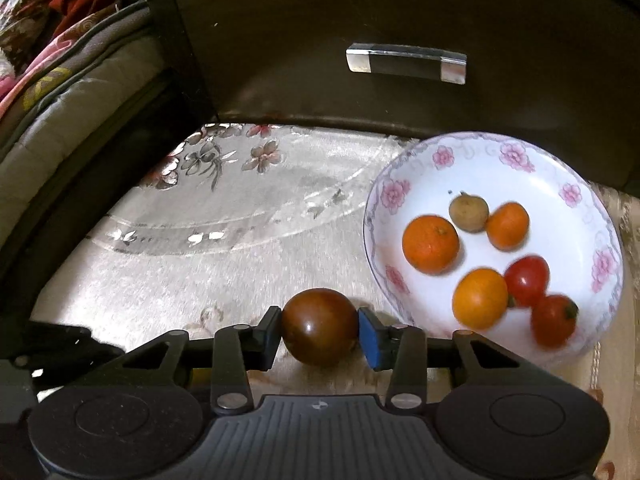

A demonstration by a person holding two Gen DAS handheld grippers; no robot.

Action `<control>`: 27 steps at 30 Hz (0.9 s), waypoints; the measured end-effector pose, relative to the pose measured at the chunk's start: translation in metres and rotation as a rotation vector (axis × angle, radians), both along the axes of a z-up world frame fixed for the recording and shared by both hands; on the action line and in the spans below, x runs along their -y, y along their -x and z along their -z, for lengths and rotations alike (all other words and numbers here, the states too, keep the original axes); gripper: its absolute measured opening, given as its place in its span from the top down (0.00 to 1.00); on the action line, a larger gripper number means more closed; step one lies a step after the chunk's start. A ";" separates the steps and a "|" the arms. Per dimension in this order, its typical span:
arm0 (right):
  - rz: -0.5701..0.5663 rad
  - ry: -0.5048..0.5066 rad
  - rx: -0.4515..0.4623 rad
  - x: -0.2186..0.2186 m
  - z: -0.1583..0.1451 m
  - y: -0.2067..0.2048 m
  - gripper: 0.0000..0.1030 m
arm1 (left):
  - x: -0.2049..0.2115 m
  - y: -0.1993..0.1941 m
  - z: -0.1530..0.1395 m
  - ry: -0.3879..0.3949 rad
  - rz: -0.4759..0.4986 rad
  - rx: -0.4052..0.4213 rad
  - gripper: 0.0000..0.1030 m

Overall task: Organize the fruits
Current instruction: 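Grasp the large dark red tomato with right gripper while left gripper grasps the second brown fruit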

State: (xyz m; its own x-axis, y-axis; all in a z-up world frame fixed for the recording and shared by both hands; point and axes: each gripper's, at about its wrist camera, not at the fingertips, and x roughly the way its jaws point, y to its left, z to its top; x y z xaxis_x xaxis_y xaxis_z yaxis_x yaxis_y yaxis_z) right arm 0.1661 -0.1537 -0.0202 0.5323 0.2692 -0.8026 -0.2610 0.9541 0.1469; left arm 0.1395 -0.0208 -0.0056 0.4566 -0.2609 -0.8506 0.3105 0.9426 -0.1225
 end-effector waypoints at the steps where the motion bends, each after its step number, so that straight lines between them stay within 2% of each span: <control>1: 0.001 0.004 0.003 0.002 -0.003 0.006 0.66 | 0.001 0.001 0.000 0.003 0.004 -0.001 0.67; 7: 0.016 0.042 -0.018 0.029 -0.014 0.050 0.66 | 0.017 0.011 -0.001 0.006 0.071 -0.007 0.67; 13: 0.036 0.098 -0.040 0.053 -0.007 0.086 0.66 | 0.035 0.019 0.004 -0.015 0.127 -0.015 0.67; 27: -0.049 0.113 0.002 0.052 0.005 0.090 0.64 | 0.045 0.030 0.009 -0.069 0.201 0.039 0.61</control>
